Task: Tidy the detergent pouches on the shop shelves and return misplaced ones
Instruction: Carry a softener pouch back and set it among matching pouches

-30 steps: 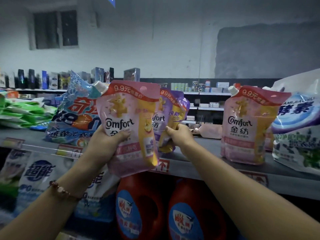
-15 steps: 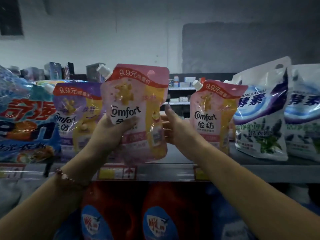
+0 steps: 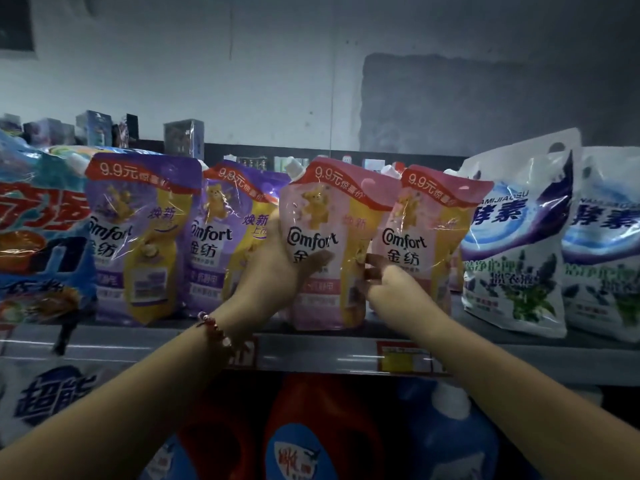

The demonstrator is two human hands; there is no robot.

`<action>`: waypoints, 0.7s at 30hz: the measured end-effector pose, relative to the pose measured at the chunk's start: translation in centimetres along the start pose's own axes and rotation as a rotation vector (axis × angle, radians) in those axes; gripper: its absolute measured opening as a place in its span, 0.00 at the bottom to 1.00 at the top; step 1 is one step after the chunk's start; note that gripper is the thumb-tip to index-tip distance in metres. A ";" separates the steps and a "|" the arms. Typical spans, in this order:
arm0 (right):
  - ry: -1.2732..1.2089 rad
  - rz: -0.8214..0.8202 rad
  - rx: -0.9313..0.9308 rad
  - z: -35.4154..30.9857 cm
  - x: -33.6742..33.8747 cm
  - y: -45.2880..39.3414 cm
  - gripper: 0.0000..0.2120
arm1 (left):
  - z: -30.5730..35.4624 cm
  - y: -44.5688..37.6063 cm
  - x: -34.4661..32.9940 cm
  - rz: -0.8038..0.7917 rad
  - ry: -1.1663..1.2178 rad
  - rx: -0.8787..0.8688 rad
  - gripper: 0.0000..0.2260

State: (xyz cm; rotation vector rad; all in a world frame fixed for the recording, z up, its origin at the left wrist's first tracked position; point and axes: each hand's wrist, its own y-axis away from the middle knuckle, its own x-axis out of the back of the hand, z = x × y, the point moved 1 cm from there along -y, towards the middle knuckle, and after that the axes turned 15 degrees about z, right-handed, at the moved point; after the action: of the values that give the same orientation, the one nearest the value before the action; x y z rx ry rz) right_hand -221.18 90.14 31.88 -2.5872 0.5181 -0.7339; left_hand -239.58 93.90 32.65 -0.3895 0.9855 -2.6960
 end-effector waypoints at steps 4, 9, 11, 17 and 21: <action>0.238 -0.020 -0.029 1.0 -0.4 -0.3 0.09 | 2.9 0.8 1.6 0.200 -0.492 -0.403 0.45; 0.381 0.092 0.057 1.2 -0.8 0.2 0.09 | 7.0 -3.0 -1.1 0.303 -0.670 -1.032 0.27; 0.450 0.123 0.120 1.1 -0.9 0.3 0.08 | 7.9 -5.3 -2.7 0.174 -0.792 -1.097 0.24; 0.560 0.128 0.171 1.5 -1.2 0.0 0.05 | 9.2 -9.7 -3.5 0.012 -0.706 -0.959 0.12; 0.487 0.166 0.152 1.6 -0.8 0.4 0.06 | 8.9 -11.9 -2.9 0.061 -0.635 -0.760 0.12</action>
State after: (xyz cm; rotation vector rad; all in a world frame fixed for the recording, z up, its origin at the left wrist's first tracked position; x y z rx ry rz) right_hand -221.01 90.59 30.15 -2.1878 0.7753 -1.2961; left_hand -235.59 98.38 46.55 -1.2187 1.6894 -1.8140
